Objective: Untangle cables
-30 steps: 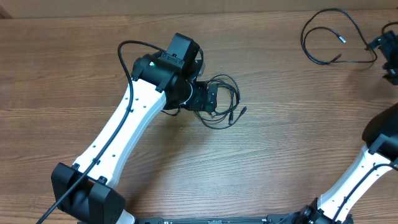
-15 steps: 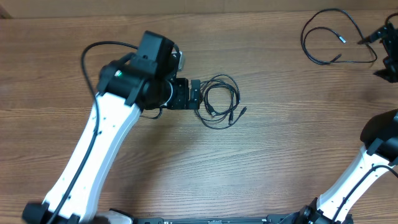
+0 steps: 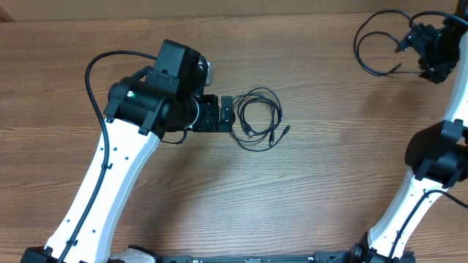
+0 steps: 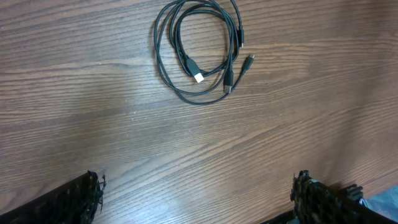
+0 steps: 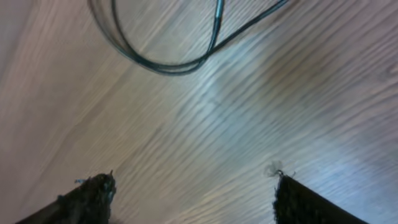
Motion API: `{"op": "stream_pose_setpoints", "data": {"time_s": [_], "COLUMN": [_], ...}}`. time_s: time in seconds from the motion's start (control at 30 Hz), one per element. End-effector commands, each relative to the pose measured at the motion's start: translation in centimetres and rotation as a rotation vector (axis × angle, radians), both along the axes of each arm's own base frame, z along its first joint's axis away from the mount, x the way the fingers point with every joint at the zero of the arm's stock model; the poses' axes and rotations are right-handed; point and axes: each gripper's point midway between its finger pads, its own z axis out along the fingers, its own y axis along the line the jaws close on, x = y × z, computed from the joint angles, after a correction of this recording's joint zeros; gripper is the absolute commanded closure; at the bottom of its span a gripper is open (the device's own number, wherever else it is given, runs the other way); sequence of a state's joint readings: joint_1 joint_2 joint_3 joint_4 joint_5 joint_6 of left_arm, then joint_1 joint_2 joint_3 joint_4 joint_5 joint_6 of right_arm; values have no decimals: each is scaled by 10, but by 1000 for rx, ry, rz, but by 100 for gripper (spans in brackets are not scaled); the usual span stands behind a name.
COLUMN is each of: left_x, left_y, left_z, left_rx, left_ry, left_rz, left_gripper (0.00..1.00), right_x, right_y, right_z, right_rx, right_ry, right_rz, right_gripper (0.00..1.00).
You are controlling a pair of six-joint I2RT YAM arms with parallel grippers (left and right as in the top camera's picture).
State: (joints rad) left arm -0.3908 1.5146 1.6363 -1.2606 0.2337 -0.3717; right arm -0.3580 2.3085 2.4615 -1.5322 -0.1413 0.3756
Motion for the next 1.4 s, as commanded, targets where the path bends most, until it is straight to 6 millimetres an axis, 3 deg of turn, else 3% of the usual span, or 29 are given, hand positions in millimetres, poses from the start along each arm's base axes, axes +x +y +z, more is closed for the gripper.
{"op": "stream_pose_setpoints", "data": {"time_s": [0.0,0.23,0.5,0.7,0.9,1.1,1.37], "left_x": [2,3,5,9,10,12,15], "left_y": [3,3,4,9,11,11,9], "left_z": [0,0,0,0,-1,0,2], "left_rx": [11,16,22,51,62,58,52], "left_ry": [-2,-6,-13,-33,-39,-48,-60], "left_rz": [24,26,30,46,52,52,53], "left_gripper": [0,0,0,1,0,0,1], "right_x": [-1,-4,16,33,48,60,57], "right_y": [-5,-22,-29,-36,-63,-70,-68], "right_z": [-34,-89,-138,-147,-139,-131,-136], "right_rx": [-21,-67,-97,-125,-255,-286,-282], "right_ry": [56,105,4,-78,-144,-203,-188], "right_rz": [-50,-127,-124,-131,-176,-181,-179], "right_gripper": [27,30,36,38,57,58,58]}}
